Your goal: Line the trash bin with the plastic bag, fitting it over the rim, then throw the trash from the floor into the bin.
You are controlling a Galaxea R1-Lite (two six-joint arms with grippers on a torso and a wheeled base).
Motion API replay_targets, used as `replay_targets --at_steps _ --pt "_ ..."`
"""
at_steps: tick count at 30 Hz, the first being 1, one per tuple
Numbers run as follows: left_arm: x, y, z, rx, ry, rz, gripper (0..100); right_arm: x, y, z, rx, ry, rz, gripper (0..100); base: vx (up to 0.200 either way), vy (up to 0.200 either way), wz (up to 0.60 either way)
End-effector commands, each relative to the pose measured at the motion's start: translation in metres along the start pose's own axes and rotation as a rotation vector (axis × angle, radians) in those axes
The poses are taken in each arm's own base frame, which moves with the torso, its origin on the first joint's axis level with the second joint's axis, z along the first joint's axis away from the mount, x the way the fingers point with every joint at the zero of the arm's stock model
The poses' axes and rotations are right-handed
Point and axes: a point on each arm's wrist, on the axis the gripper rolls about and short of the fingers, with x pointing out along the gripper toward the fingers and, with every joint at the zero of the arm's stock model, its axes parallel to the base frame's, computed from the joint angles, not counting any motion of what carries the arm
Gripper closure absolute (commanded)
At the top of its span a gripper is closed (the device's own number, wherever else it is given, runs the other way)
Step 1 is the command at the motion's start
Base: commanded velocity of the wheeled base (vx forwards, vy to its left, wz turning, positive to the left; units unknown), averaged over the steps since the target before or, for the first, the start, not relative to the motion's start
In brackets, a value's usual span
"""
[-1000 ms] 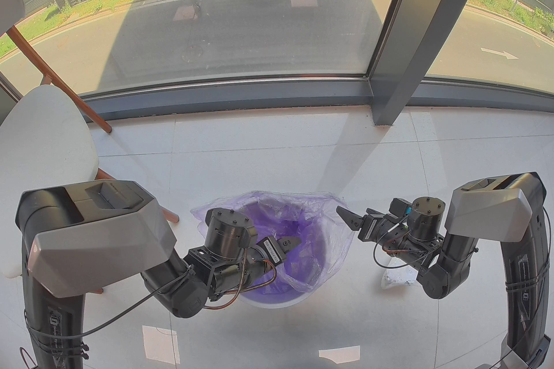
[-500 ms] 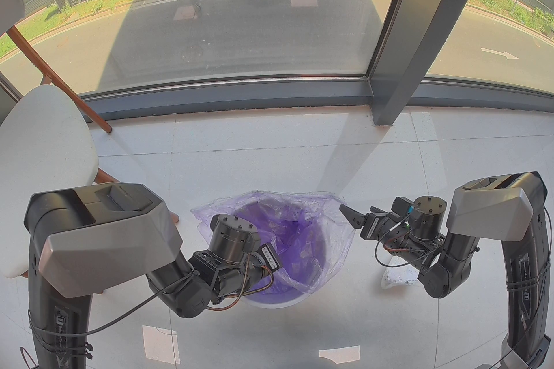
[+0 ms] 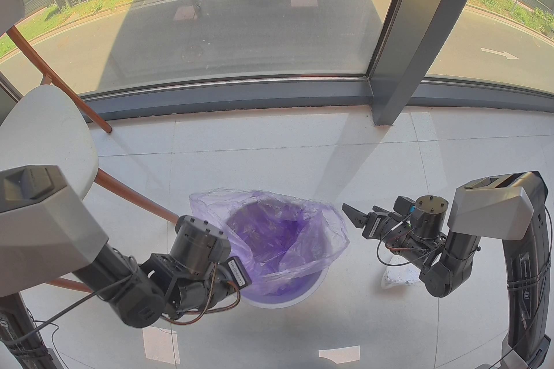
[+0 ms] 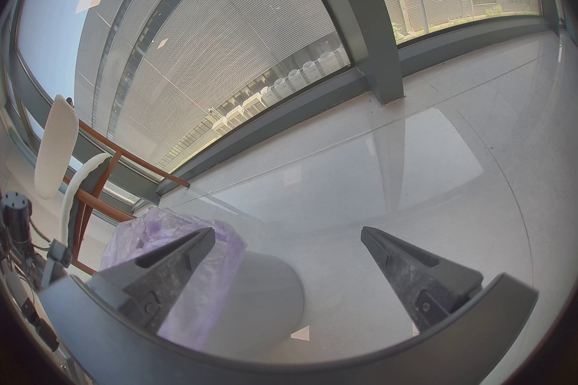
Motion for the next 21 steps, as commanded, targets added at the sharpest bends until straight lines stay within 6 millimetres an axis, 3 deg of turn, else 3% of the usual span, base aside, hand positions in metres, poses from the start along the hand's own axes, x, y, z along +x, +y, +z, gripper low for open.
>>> replay_targets --at_steps 1,5,9,13,15,21 --pt "-0.026 0.016 -0.029 0.028 0.009 0.091 100 0.0 -0.001 0.0 -0.005 -0.002 -0.001 0 0.0 0.0 0.0" --pt "-0.023 0.015 -0.039 0.004 0.014 0.097 100 0.0 0.001 -0.003 -0.006 0.007 0.005 0 0.0 0.0 0.0" --pt "-0.02 0.013 -0.062 0.032 0.027 0.123 100 -0.012 0.009 -0.009 -0.012 0.059 0.018 0 0.0 0.0 0.0" --pt "-0.019 0.01 -0.08 0.059 0.034 0.135 100 -0.034 0.014 -0.003 -0.007 0.099 0.024 0 0.0 0.0 0.0" --pt "-0.017 0.009 -0.096 0.066 0.047 0.147 100 -0.062 0.017 -0.004 -0.002 0.163 0.031 0 0.0 0.0 0.0" --pt "-0.02 0.017 -0.127 0.071 0.09 0.181 100 -0.096 0.021 0.0 0.002 0.211 0.014 0 0.0 0.0 0.0"
